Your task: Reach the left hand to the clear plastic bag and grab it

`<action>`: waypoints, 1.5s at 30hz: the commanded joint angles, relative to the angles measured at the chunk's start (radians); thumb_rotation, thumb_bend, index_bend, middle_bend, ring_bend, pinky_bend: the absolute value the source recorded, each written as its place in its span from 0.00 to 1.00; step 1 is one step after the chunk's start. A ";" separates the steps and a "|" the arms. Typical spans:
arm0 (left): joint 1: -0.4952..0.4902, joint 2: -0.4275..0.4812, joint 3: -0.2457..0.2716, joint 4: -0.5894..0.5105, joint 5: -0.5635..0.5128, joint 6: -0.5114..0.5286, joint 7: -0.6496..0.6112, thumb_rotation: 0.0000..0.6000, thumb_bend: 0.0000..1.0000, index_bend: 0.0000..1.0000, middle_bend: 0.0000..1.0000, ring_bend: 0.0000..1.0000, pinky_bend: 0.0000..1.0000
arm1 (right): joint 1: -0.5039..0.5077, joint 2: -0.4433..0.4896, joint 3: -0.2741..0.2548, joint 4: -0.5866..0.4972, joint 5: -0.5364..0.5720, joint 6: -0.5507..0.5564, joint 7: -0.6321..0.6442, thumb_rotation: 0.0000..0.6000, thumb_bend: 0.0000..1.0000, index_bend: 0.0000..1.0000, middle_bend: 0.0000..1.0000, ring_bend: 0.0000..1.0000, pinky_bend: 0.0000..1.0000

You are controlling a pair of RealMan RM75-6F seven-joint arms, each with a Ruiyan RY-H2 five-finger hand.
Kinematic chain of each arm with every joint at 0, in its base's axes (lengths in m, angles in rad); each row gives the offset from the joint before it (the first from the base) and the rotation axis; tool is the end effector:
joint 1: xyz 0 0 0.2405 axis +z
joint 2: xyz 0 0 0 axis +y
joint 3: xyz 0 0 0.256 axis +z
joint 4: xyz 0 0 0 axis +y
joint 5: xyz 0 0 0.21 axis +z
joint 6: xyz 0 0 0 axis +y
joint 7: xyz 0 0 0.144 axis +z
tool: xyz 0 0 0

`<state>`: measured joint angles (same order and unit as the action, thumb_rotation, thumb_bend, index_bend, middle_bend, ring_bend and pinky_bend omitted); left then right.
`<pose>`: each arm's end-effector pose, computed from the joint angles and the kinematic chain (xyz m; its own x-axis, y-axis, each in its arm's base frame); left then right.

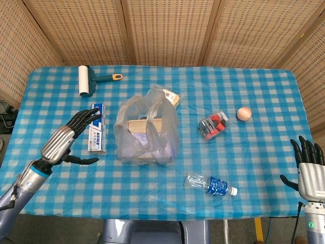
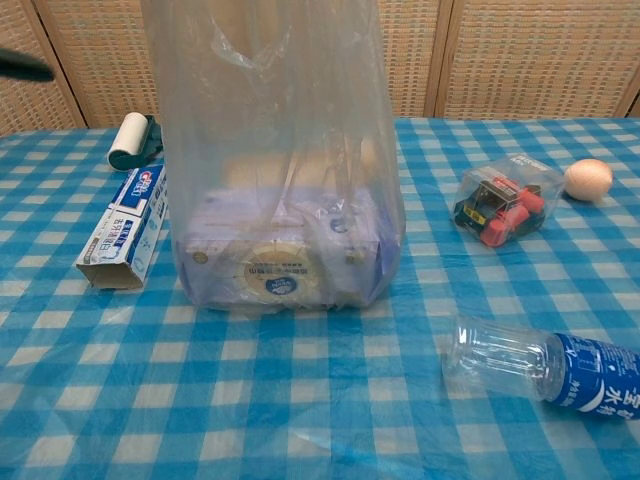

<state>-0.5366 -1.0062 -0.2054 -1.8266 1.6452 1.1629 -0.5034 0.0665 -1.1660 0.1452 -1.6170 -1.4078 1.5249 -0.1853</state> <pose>-0.1401 0.2942 0.1473 -0.0110 0.2848 0.9585 0.8429 -0.5131 0.1622 -0.3121 -0.1931 0.1677 0.5024 0.1031 0.8585 -0.8634 0.1125 0.4918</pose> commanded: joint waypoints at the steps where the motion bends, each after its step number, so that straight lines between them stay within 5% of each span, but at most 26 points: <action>1: -0.079 -0.011 -0.048 -0.012 -0.053 -0.083 -0.023 1.00 0.00 0.13 0.02 0.05 0.00 | 0.002 -0.004 0.006 0.005 0.014 -0.003 -0.010 1.00 0.00 0.00 0.00 0.00 0.00; 12: -0.163 -0.025 -0.068 -0.092 -0.180 -0.195 0.096 1.00 0.00 0.17 0.09 0.11 0.02 | 0.003 -0.005 0.015 0.012 0.039 -0.004 -0.010 1.00 0.00 0.00 0.00 0.00 0.00; 18: -0.197 -0.084 -0.116 -0.122 -0.221 -0.186 -0.087 1.00 0.00 0.20 0.10 0.15 0.04 | 0.003 0.000 0.016 0.010 0.043 -0.006 -0.003 1.00 0.00 0.00 0.00 0.00 0.00; 29: -0.343 -0.084 -0.224 -0.170 -0.476 -0.369 -0.160 1.00 0.00 0.21 0.12 0.16 0.05 | 0.003 -0.001 0.011 0.008 0.039 -0.003 -0.006 1.00 0.00 0.00 0.00 0.00 0.00; 37: -0.402 -0.093 -0.238 -0.171 -0.649 -0.481 -0.181 1.00 0.00 0.21 0.12 0.16 0.08 | 0.005 -0.002 0.013 0.013 0.052 -0.012 -0.005 1.00 0.00 0.00 0.00 0.00 0.00; 45: -0.400 -0.154 -0.279 -0.134 -0.627 -0.544 -0.309 1.00 0.00 0.21 0.12 0.16 0.08 | 0.007 -0.004 0.013 0.016 0.054 -0.014 -0.009 1.00 0.00 0.00 0.00 0.00 0.00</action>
<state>-0.9364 -1.1415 -0.4705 -1.9690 1.0104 0.6321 -0.7858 0.0736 -1.1696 0.1580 -1.6012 -1.3535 1.5109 -0.1941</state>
